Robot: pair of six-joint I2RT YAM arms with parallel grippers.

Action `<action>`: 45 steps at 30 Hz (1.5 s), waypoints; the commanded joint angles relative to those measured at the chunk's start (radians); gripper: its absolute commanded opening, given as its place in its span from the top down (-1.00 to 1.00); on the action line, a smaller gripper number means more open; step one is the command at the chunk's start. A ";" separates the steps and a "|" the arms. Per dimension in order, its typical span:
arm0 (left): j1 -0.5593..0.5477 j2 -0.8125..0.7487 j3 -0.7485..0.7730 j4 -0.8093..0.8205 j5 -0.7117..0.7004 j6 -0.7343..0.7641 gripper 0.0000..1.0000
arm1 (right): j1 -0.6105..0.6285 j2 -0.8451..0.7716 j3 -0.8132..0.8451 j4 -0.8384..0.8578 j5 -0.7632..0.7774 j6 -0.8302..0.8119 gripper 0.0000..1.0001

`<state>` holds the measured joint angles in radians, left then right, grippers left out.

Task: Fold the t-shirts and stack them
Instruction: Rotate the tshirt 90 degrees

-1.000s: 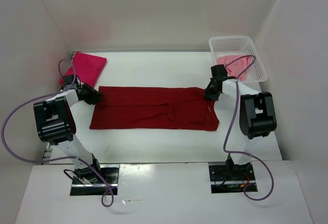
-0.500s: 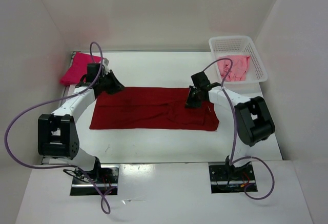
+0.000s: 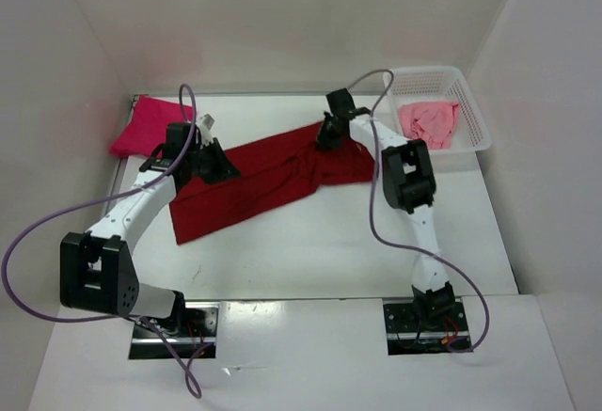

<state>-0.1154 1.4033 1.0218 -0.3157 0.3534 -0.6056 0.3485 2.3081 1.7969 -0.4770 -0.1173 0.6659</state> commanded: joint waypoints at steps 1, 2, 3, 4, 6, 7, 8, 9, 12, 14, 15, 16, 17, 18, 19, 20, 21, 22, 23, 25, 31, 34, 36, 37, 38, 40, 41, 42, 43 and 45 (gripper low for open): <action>-0.012 -0.056 -0.025 -0.016 0.032 -0.011 0.83 | 0.003 0.276 0.440 -0.130 0.013 -0.046 1.00; -0.012 -0.069 -0.025 -0.037 0.032 -0.020 0.83 | 0.013 0.333 0.567 -0.174 0.013 -0.063 1.00; -0.012 -0.069 -0.025 -0.048 0.032 -0.020 0.83 | 0.014 0.385 0.833 -0.275 0.013 -0.072 0.98; -0.012 -0.069 -0.003 -0.071 0.032 -0.010 0.81 | 0.014 0.496 0.981 -0.337 0.001 -0.072 0.96; -0.012 -0.055 0.027 -0.091 0.021 -0.010 0.81 | 0.014 0.600 1.317 -0.472 -0.040 -0.072 0.89; -0.012 -0.055 0.059 -0.101 0.021 -0.010 0.81 | 0.014 0.483 1.232 -0.456 -0.092 -0.072 0.89; -0.012 -0.055 0.072 -0.102 0.012 -0.010 0.81 | 0.027 0.423 1.110 -0.447 -0.076 -0.107 0.89; -0.012 -0.055 0.086 -0.102 0.012 -0.010 0.81 | 0.046 0.365 1.063 -0.446 -0.041 -0.132 0.89; -0.012 -0.032 0.135 -0.102 0.002 -0.010 0.79 | 0.104 0.110 0.833 -0.361 0.042 -0.187 0.58; -0.003 -0.017 0.144 -0.102 0.002 0.001 0.79 | 0.104 -0.147 0.500 -0.228 0.027 -0.152 0.29; -0.003 -0.017 0.153 -0.102 0.002 0.001 0.79 | 0.104 -0.235 0.376 -0.066 -0.007 -0.129 0.20; 0.012 -0.017 0.153 -0.091 0.002 0.001 0.79 | 0.104 -0.309 0.273 -0.016 -0.036 -0.106 0.11; 0.026 -0.017 0.153 -0.091 0.002 0.001 0.79 | 0.113 -0.420 0.121 0.015 -0.053 -0.088 0.11; 0.036 -0.007 0.165 -0.091 -0.007 0.012 0.79 | 0.139 -0.468 0.048 0.068 -0.065 -0.062 0.11; 0.049 -0.007 0.166 -0.091 -0.007 0.024 0.79 | 0.161 -0.510 -0.110 0.105 -0.065 -0.046 0.32; 0.059 0.006 0.176 -0.091 -0.007 0.024 0.79 | 0.187 -0.586 -0.192 0.148 -0.065 -0.031 0.50; 0.059 0.006 0.176 -0.091 -0.007 0.033 0.79 | 0.216 -0.611 -0.270 0.194 -0.065 -0.010 0.67; 0.059 0.006 0.176 -0.091 -0.007 0.033 0.79 | 0.278 -0.625 -0.394 0.271 -0.065 0.045 0.83; 0.071 0.006 0.176 -0.091 -0.007 0.033 0.79 | 0.306 -0.625 -0.439 0.303 -0.074 0.081 1.00; 0.080 0.006 0.166 -0.082 0.002 0.033 0.76 | 0.390 -0.587 -0.546 0.435 -0.084 0.185 1.00; 0.080 0.016 0.166 -0.062 0.002 0.043 0.74 | 0.529 -0.359 -0.542 0.604 -0.025 0.360 0.20; 0.080 0.025 0.156 -0.051 0.002 0.033 0.74 | 0.564 -0.239 -0.467 0.595 -0.013 0.408 0.03; 0.080 0.025 0.156 -0.051 0.002 0.033 0.71 | 0.575 -0.204 -0.446 0.609 -0.004 0.434 -0.10; 0.089 0.025 0.156 -0.051 0.002 0.033 0.71 | 0.575 -0.176 -0.420 0.600 0.030 0.443 -0.18; 0.089 0.025 0.156 -0.042 0.002 0.033 0.71 | 0.587 -0.164 -0.409 0.589 0.050 0.463 -0.24; 0.100 0.025 0.147 -0.033 0.002 0.033 0.71 | 0.596 -0.121 -0.386 0.589 0.062 0.483 -0.24; 0.100 0.025 0.147 -0.033 0.002 0.033 0.71 | 0.596 -0.102 -0.374 0.571 0.074 0.510 -0.24; 0.100 0.025 0.147 -0.033 0.002 0.033 0.71 | 0.596 -0.083 -0.348 0.560 0.074 0.523 -0.19; 0.100 0.025 0.147 -0.033 0.002 0.033 0.71 | 0.596 -0.046 -0.337 0.545 0.074 0.537 -0.14; 0.109 0.025 0.147 -0.033 0.002 0.033 0.69 | 0.596 -0.020 -0.305 0.519 0.074 0.581 0.08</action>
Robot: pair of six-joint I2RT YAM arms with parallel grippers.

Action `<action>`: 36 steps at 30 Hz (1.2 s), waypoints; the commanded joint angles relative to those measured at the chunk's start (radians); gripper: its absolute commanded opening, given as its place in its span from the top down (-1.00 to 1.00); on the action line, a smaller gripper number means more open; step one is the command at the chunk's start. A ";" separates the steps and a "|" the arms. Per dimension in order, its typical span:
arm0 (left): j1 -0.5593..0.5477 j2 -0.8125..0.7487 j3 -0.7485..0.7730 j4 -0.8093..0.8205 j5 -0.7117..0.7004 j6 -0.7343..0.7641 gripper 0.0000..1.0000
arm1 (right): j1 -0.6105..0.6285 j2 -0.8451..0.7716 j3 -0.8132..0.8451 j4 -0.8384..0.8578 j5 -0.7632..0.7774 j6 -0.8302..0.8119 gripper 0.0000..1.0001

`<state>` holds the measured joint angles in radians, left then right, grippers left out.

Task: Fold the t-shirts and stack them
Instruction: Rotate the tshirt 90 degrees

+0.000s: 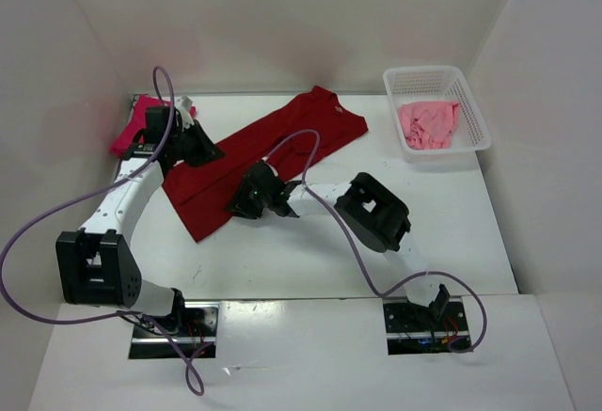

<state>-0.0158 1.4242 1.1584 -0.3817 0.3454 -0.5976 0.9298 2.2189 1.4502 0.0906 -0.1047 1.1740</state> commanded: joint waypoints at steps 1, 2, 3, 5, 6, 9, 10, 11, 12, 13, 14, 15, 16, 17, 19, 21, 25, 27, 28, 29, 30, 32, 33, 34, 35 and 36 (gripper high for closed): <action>0.010 0.004 0.011 0.033 0.010 0.025 0.69 | 0.015 0.070 0.051 -0.049 0.077 0.073 0.19; 0.010 0.004 0.011 0.033 0.010 0.025 0.69 | 0.015 0.070 0.076 -0.049 0.077 0.073 0.37; 0.010 0.004 0.011 0.033 0.010 0.025 0.69 | 0.015 0.079 0.093 -0.089 0.077 0.063 0.54; 0.010 0.015 0.011 0.033 0.010 0.025 0.69 | 0.015 0.088 0.125 -0.136 0.066 0.040 0.84; 0.010 0.025 0.023 0.033 0.010 0.047 0.66 | 0.015 0.072 0.125 -0.152 0.066 0.006 0.91; 0.010 0.045 0.032 0.021 0.001 0.071 0.61 | 0.015 -0.043 -0.019 -0.137 0.007 -0.080 1.00; 0.010 0.045 0.032 0.021 -0.015 0.071 0.61 | 0.015 -0.076 -0.063 -0.137 -0.016 -0.106 1.00; 0.010 0.045 0.041 0.021 -0.028 0.071 0.61 | 0.015 -0.141 -0.156 -0.153 -0.070 -0.132 1.00; -0.001 0.061 0.041 0.030 -0.039 0.071 0.59 | 0.006 -0.178 -0.210 -0.153 -0.094 -0.187 1.00; -0.010 0.073 0.061 0.030 -0.052 0.071 0.59 | 0.006 -0.215 -0.264 -0.188 -0.111 -0.209 1.00; -0.035 0.088 0.073 0.030 -0.052 0.071 0.56 | -0.003 -0.255 -0.374 -0.204 -0.143 -0.230 1.00; -0.048 0.119 0.084 0.030 -0.052 0.071 0.56 | -0.003 -0.339 -0.431 -0.218 -0.159 -0.247 1.00; -0.062 0.136 0.093 0.039 -0.065 0.071 0.53 | -0.026 -0.387 -0.539 -0.233 -0.159 -0.270 1.00; -0.085 0.153 0.107 0.040 -0.077 0.071 0.53 | -0.037 -0.433 -0.588 -0.261 -0.174 -0.280 1.00; -0.105 0.208 0.125 0.064 -0.089 0.062 0.50 | -0.081 -0.562 -0.683 -0.314 -0.205 -0.316 1.00; -0.128 0.278 0.162 0.078 -0.089 0.062 0.42 | -0.107 -0.642 -0.721 -0.396 -0.216 -0.341 1.00; -0.156 0.415 0.260 0.110 -0.108 0.062 0.19 | -0.190 -0.816 -0.790 -0.508 -0.216 -0.359 0.84; -0.156 0.504 0.312 0.121 -0.117 0.053 0.11 | -0.215 -0.861 -0.791 -0.528 -0.207 -0.349 0.47; -0.156 0.531 0.342 0.133 -0.117 0.041 0.05 | -0.226 -0.896 -0.791 -0.528 -0.207 -0.340 0.42; -0.156 0.582 0.392 0.147 -0.126 0.024 0.05 | -0.238 -0.909 -0.791 -0.528 -0.207 -0.340 0.39; -0.156 0.608 0.421 0.156 -0.126 0.024 0.02 | -0.238 -0.918 -0.780 -0.555 -0.207 -0.340 0.36; -0.156 0.688 0.484 0.156 -0.135 -0.001 0.01 | -0.249 -0.918 -0.720 -0.578 -0.207 -0.364 0.29; -0.156 0.715 0.547 0.156 -0.135 -0.001 0.01 | -0.249 -0.918 -0.694 -0.589 -0.198 -0.378 0.27; -0.156 0.745 0.581 0.156 -0.119 -0.001 0.01 | -0.259 -0.918 -0.644 -0.603 -0.197 -0.390 0.27; -0.156 0.801 0.615 0.146 -0.118 -0.010 0.01 | -0.259 -0.889 -0.624 -0.603 -0.207 -0.405 0.27; -0.156 0.826 0.670 0.136 -0.085 -0.010 0.01 | -0.285 -0.875 -0.596 -0.580 -0.219 -0.430 0.36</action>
<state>-0.1745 2.1860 1.7077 -0.2741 0.2295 -0.5850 0.6785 1.3281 0.7467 -0.4774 -0.3046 0.8108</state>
